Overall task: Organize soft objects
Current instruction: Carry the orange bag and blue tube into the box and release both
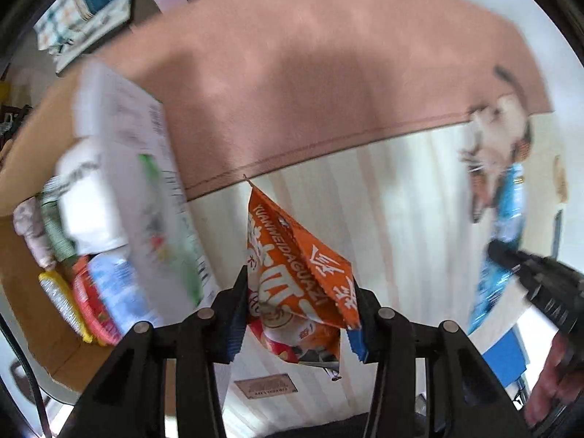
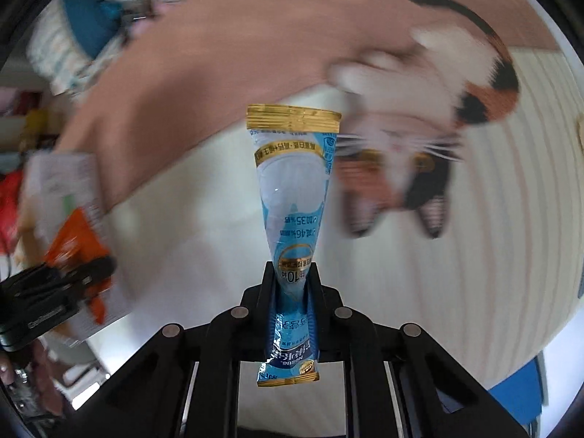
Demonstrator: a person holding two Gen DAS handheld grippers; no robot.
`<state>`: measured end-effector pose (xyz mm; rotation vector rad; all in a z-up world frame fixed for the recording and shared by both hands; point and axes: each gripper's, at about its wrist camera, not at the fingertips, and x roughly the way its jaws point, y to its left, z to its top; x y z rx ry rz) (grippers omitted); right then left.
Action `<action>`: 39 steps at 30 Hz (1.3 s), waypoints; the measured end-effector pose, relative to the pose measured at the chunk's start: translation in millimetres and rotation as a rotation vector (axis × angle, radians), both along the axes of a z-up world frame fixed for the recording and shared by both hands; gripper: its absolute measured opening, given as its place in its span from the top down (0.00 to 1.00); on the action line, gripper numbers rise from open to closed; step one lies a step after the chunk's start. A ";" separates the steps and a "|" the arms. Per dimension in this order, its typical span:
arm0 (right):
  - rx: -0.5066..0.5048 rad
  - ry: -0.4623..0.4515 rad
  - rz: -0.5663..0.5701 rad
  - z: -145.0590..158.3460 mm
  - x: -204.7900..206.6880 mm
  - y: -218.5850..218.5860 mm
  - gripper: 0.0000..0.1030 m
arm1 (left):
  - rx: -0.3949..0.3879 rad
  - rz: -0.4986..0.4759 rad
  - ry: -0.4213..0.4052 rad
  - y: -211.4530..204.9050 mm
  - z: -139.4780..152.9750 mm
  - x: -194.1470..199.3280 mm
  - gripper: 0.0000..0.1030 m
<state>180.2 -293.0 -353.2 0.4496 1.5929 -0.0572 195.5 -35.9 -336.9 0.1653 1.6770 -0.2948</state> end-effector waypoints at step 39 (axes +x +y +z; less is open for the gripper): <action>-0.152 0.017 0.363 -8.0 87.0 326.7 0.58 | 0.116 0.497 0.063 317.5 -41.5 44.7 0.37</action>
